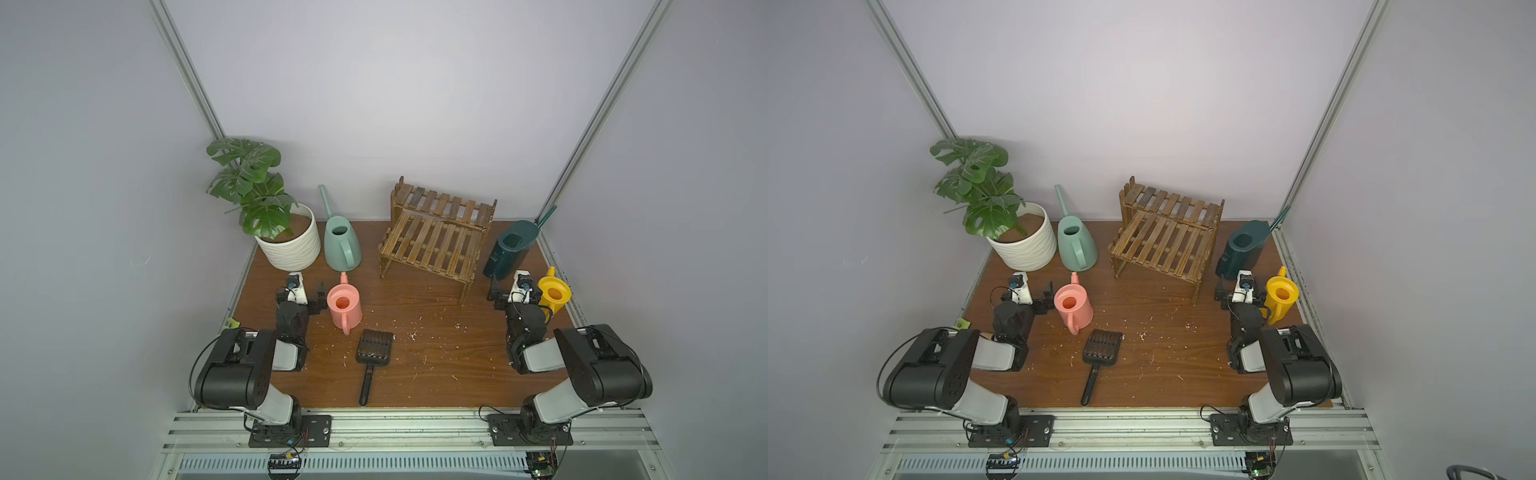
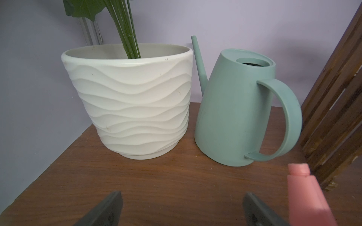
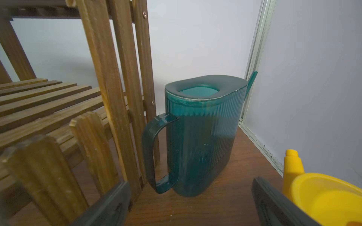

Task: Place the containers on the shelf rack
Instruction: Adjust the shelf at the center of the board.

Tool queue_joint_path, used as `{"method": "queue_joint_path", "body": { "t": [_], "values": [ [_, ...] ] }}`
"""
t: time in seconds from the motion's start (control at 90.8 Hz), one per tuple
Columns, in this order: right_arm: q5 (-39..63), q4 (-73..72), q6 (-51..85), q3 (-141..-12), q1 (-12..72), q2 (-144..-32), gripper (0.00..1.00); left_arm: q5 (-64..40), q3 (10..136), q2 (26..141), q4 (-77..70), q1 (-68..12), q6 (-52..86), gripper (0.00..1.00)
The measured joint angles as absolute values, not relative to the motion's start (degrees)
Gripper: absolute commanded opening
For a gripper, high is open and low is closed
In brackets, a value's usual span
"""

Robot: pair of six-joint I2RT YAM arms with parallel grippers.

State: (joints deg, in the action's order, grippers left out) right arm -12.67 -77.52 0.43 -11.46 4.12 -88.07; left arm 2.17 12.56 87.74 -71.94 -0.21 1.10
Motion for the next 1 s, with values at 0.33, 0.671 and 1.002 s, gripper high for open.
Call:
{"method": "queue_joint_path", "body": {
  "t": [0.33, 0.671, 1.002],
  "values": [
    [-12.7, -77.5, 0.4, -11.5, 4.1, -88.1, 0.99, 2.2, 12.6, 87.7, -71.9, -0.2, 1.1, 0.98],
    [-12.6, -77.9, 0.4, -11.1, 4.1, -88.0, 1.0, 3.0, 11.5, 85.3, -71.5, -0.2, 1.2, 0.98],
    [-11.3, -66.8, 0.8, -9.0, 4.1, -69.5, 1.0, 9.3, 4.0, 58.0, -64.1, -2.9, -0.1, 0.98]
  ]
}}
